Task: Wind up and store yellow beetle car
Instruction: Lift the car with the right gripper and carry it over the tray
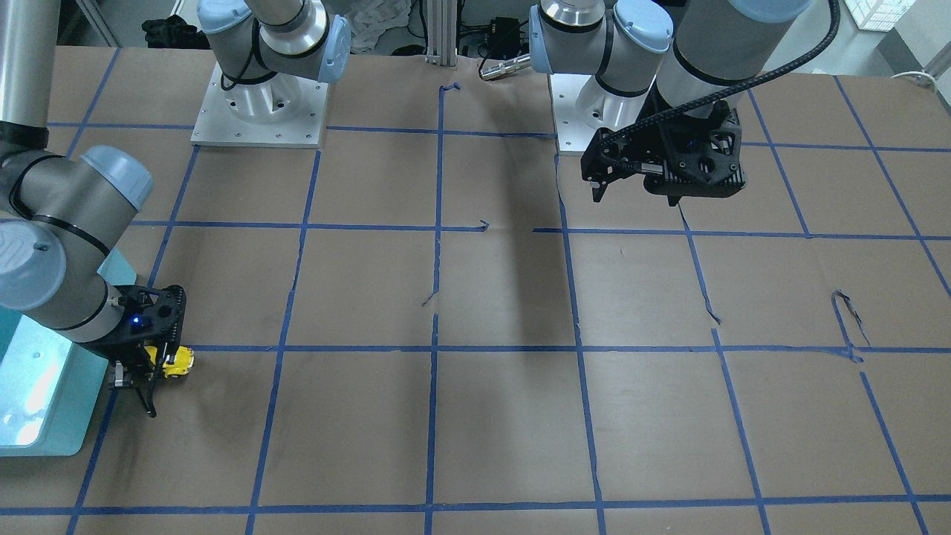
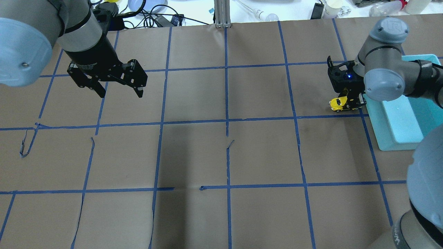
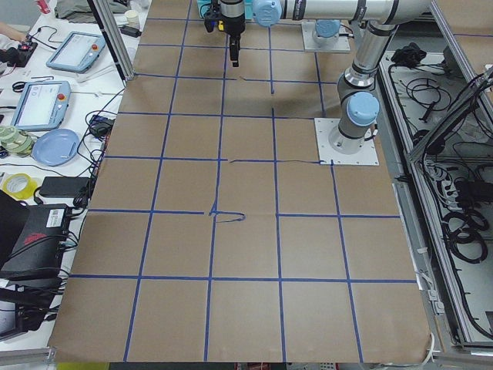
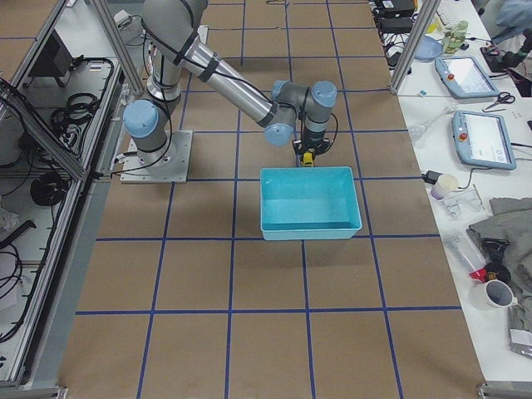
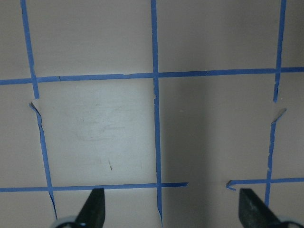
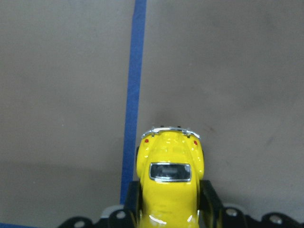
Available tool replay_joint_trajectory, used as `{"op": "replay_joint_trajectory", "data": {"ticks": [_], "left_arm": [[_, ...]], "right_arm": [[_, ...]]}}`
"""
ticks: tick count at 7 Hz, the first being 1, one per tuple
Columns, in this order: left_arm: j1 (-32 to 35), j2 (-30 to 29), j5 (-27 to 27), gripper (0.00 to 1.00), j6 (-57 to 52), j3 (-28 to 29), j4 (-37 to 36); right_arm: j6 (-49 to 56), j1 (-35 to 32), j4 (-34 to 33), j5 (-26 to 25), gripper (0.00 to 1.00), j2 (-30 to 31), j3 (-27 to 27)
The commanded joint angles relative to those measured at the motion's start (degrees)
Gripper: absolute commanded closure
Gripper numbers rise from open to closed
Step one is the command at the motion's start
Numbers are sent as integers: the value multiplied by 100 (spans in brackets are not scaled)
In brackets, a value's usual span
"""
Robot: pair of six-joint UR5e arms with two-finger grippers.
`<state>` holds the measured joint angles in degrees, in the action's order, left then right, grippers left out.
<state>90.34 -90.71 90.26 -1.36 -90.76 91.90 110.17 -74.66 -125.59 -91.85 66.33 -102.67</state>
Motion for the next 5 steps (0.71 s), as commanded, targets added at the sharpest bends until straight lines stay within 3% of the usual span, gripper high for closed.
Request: {"op": "replay_joint_trajectory", "data": {"ticks": [1,3,5], "left_arm": [[-16,9,35,0,-5,-3,4],[-25,9,26,0,-5,-3,4],[-25,9,9,0,-5,-12,-5]], "right_arm": [[-188,-197,444,98,100,169,420],[-206,-269,1489,19,100,337,1185],[-163,-199,1775,36,100,469,1382]]}}
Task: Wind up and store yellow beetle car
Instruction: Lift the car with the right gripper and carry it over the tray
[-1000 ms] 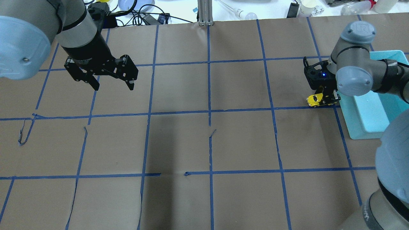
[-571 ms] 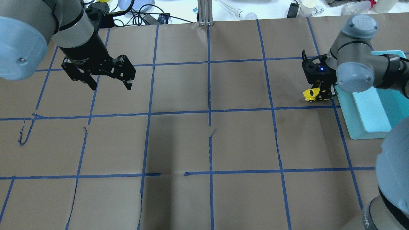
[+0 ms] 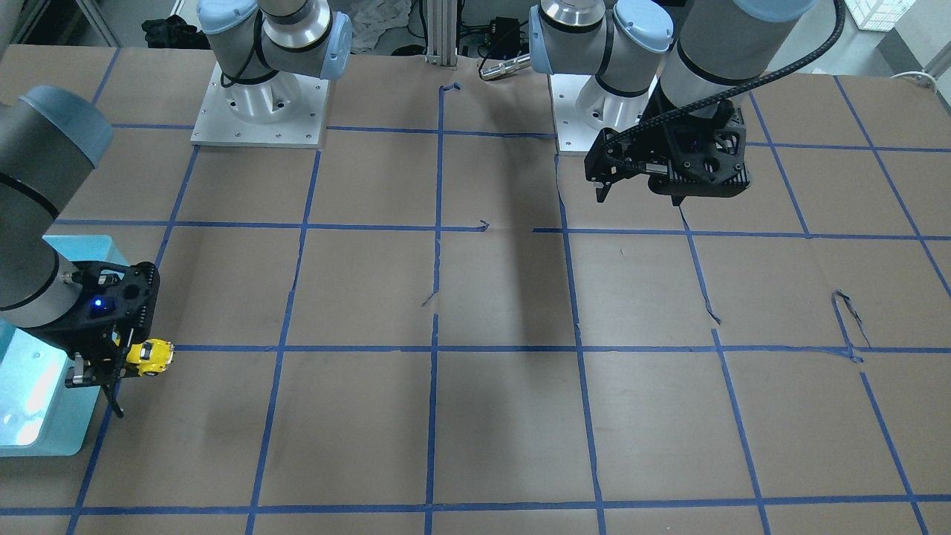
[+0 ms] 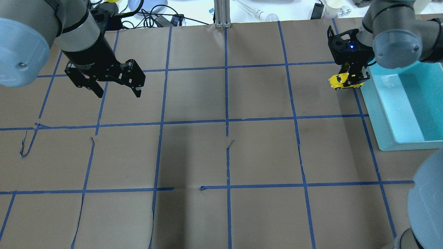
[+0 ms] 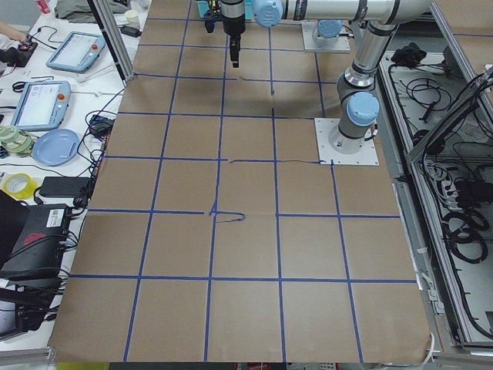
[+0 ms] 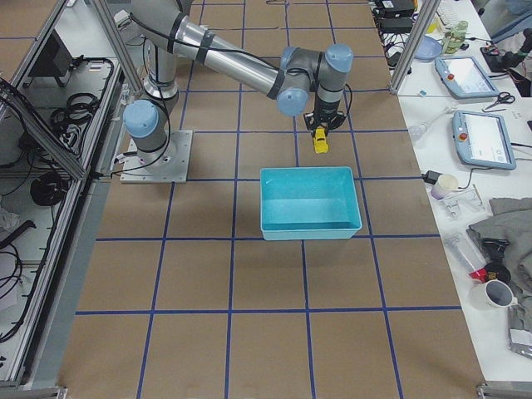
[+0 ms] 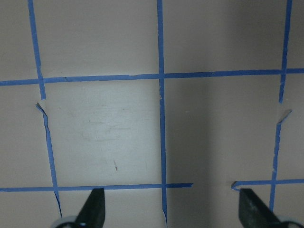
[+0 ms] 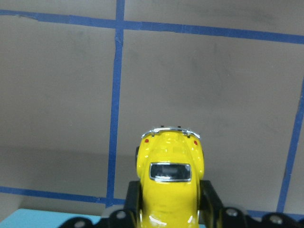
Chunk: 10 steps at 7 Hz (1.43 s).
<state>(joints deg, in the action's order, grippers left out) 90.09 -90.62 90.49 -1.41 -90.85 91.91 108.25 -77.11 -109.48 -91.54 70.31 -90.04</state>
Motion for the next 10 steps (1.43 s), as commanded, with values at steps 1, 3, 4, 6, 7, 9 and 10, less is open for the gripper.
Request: {"op": "replay_joint_trajectory", "data": {"ticks": [1,3,4,6,7,9,10], "left_arm": [[-1,0,-5,0,0,6,-6],[-1,0,-31,0,-9,14,-15],[-9,0,-57,0,-9,14,-15],[-79,0,-75,0,-463,67,2],[-184,18,-58,0,-527,50,20],[-177,70,-66,0,-536,-3,3],[-185,71,-66,0,-536,-3,-6]], "right_arm": [[90,160,138,-4,100,79,118],[788,720,112,4,100,71,92],[1063,1045,112,4,100,53,83],[1807,1774,103,22,100,-17,48],[2048,2056,85,74,100,-78,-30],[2068,2156,-133,48,99,-149,-223],[2068,2165,-448,-4,98,-245,-433]]}}
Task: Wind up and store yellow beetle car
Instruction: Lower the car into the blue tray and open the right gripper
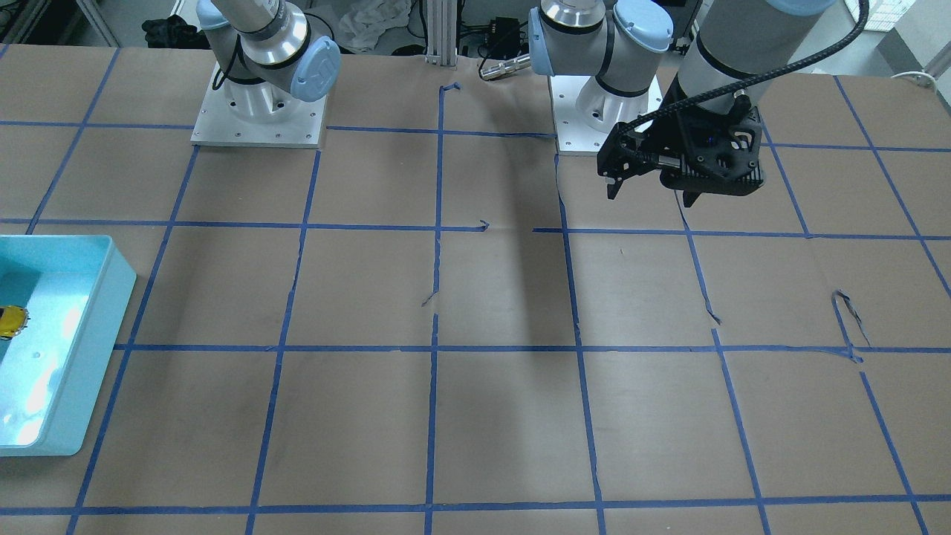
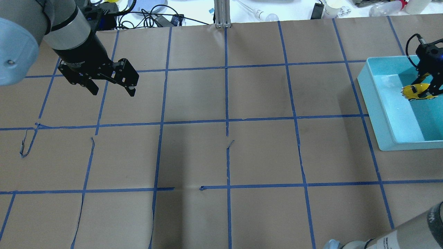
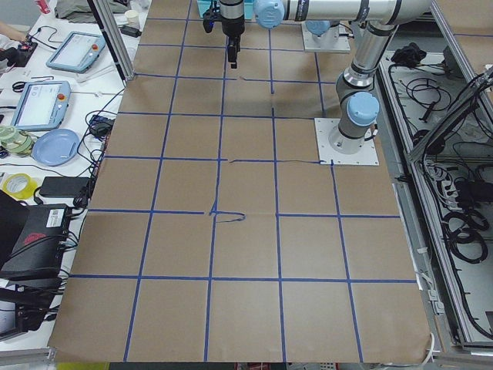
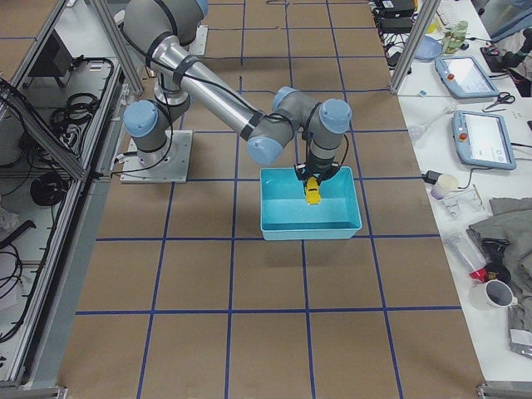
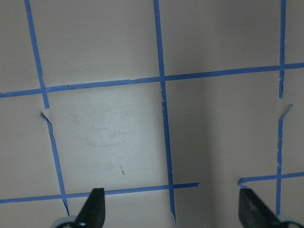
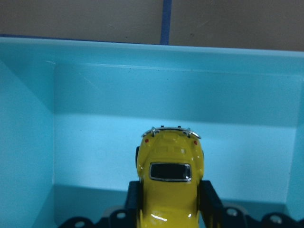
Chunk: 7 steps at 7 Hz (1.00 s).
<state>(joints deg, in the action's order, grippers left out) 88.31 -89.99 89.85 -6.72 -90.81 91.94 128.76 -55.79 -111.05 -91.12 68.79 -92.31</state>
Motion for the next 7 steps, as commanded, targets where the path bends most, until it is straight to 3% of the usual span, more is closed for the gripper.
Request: {"op": "replay_joint_trajectory", "data": {"ticks": [1,3,5,6,7], "left_arm": [[2,8,-2,0,-5,-7,-10],[2,8,-2,0,-5,-16,-18],[10,-1,-11,0,30,-16,-10],[10,-1,-11,0,13,-16,-10],[10,-1,-2,0,4,-16,-18]], "right_arm": [[18,33,-608,-229,98,-285,-400],[9,33,-725,-266,97,-471,-463],[-35,33,-725,-266,90,-542,-464],[-35,33,-725,-266,74,-542,-464],[-52,24,-716,-284,39,-525,-464]]}}
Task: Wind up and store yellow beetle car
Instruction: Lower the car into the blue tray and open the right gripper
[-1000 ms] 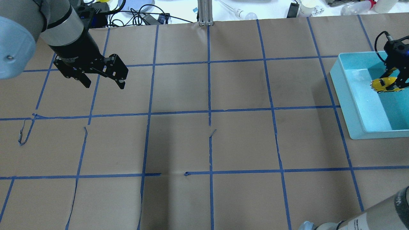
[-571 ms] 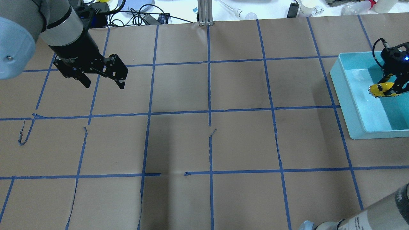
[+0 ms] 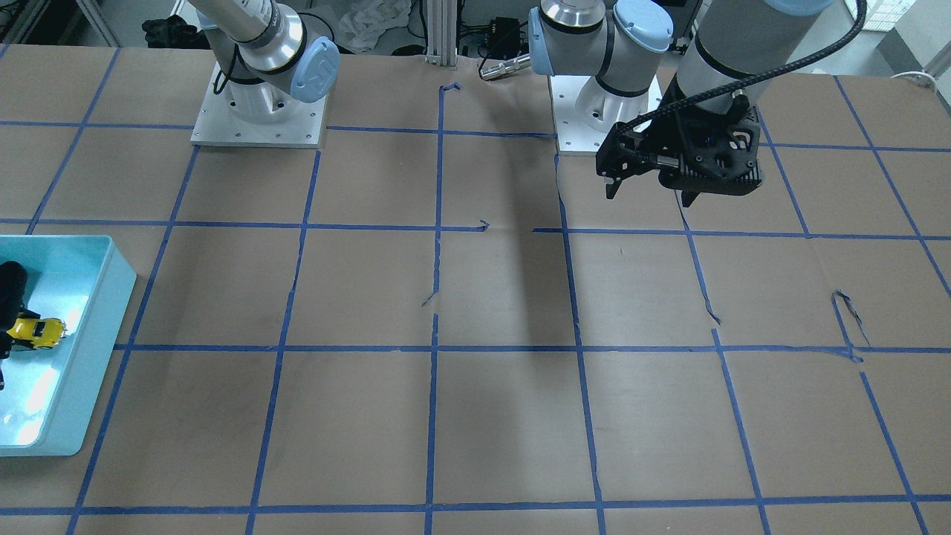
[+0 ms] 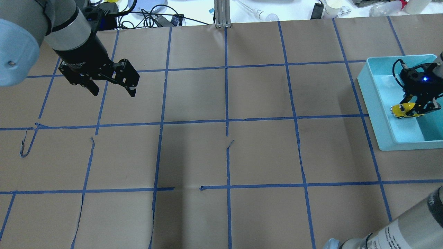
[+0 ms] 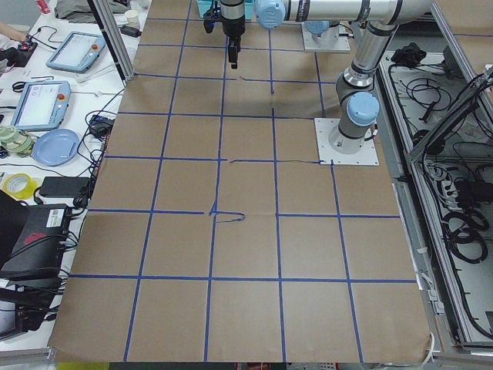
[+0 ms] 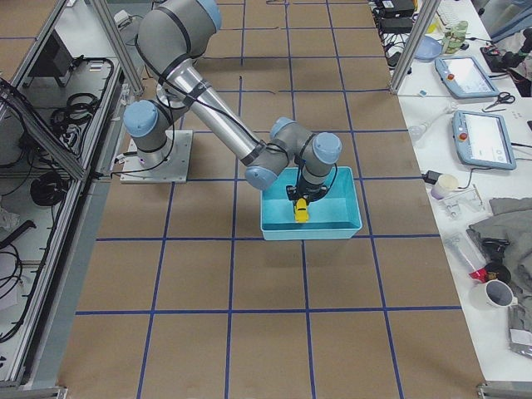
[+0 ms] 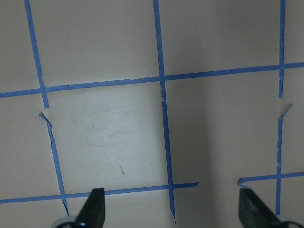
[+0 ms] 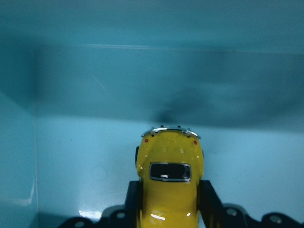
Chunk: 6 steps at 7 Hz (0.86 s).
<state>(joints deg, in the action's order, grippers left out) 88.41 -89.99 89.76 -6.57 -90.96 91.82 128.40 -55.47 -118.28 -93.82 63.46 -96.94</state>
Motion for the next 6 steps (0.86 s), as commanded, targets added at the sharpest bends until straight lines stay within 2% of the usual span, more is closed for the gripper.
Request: {"op": "replay_joint_trajectory", "data": {"ticks": [1,4,6], "left_arm": [[0,-1,7,0,-11,0,-7],[0,-1,-2,0,15,8,-7],[0,-10,7,0,32,8,-7]], "right_arm": [[-16,1,6,-13,0,17,-1],[-130,-8,41,13,0,183,104],[-376,-78,469,22,0,919,175]]}}
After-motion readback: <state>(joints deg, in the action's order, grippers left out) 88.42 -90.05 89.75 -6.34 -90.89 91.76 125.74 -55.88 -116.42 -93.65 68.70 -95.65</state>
